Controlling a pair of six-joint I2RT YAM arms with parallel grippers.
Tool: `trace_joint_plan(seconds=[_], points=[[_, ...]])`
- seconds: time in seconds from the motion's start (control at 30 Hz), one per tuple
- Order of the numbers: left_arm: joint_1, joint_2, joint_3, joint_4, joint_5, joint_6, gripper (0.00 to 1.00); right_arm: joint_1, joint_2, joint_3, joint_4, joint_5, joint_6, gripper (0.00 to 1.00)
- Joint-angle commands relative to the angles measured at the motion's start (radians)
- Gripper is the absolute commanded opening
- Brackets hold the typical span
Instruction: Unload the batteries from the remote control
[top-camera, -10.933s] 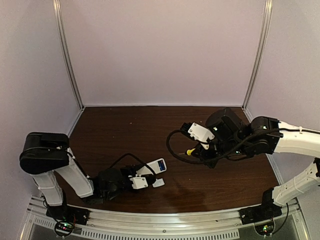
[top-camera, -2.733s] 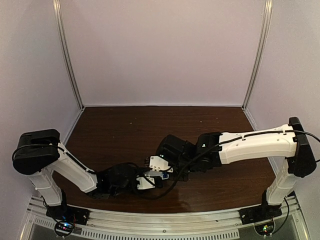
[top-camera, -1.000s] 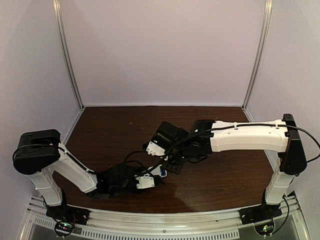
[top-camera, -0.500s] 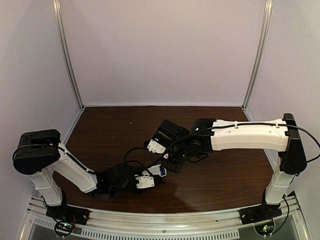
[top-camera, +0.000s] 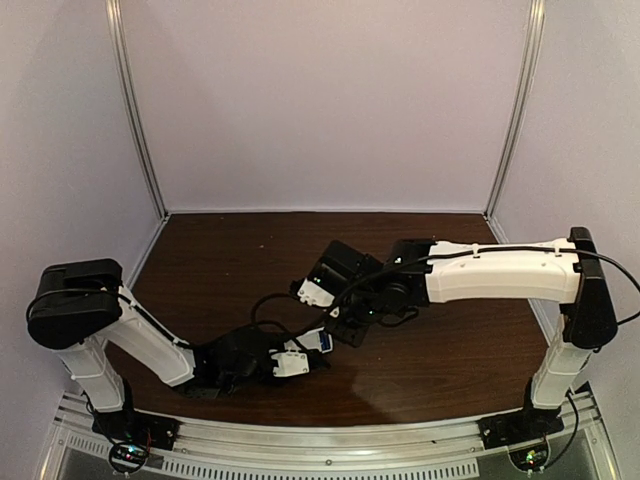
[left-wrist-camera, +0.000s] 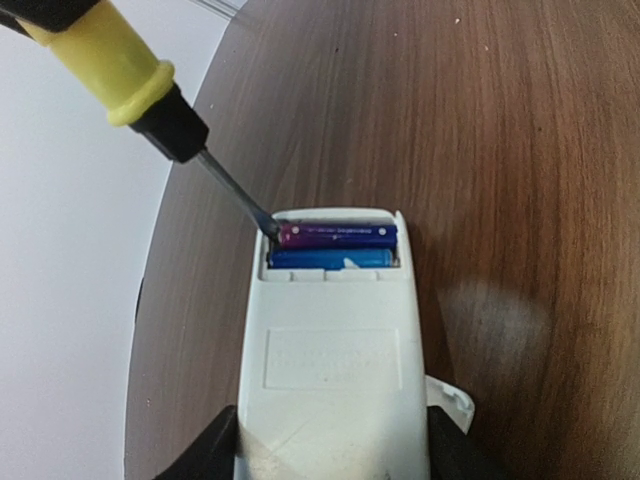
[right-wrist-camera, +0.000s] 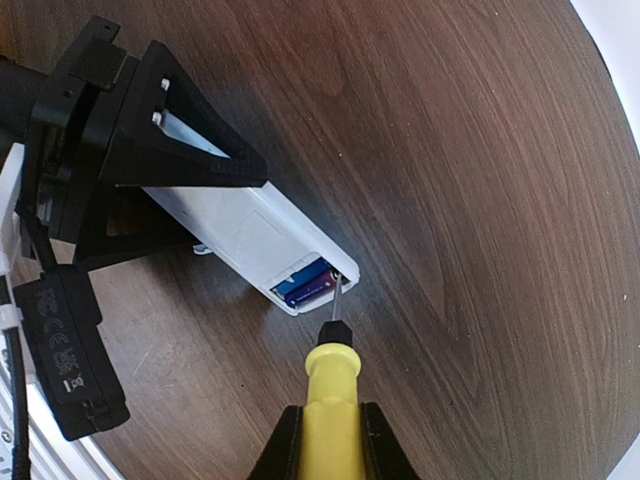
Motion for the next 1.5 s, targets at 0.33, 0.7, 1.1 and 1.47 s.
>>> trace_joint_plan(seconds=[0.33, 0.7, 1.1, 1.47], points=[[0.002, 0.034, 0.012, 0.041, -0.036, 0.023, 0.0, -0.004, 0.047, -0.089, -0.101, -0.125, 0.064, 0.0], [0.003, 0.038, 0.014, 0.037, -0.04, 0.019, 0.0, -0.004, 0.036, -0.095, -0.109, -0.125, 0.068, 0.0], [0.008, 0.039, 0.018, 0.038, -0.049, 0.016, 0.0, -0.004, 0.014, -0.126, -0.094, -0.194, 0.073, 0.0], [0.008, 0.039, 0.018, 0.037, -0.051, 0.016, 0.0, -0.003, 0.012, -0.134, -0.099, -0.197, 0.078, 0.0]])
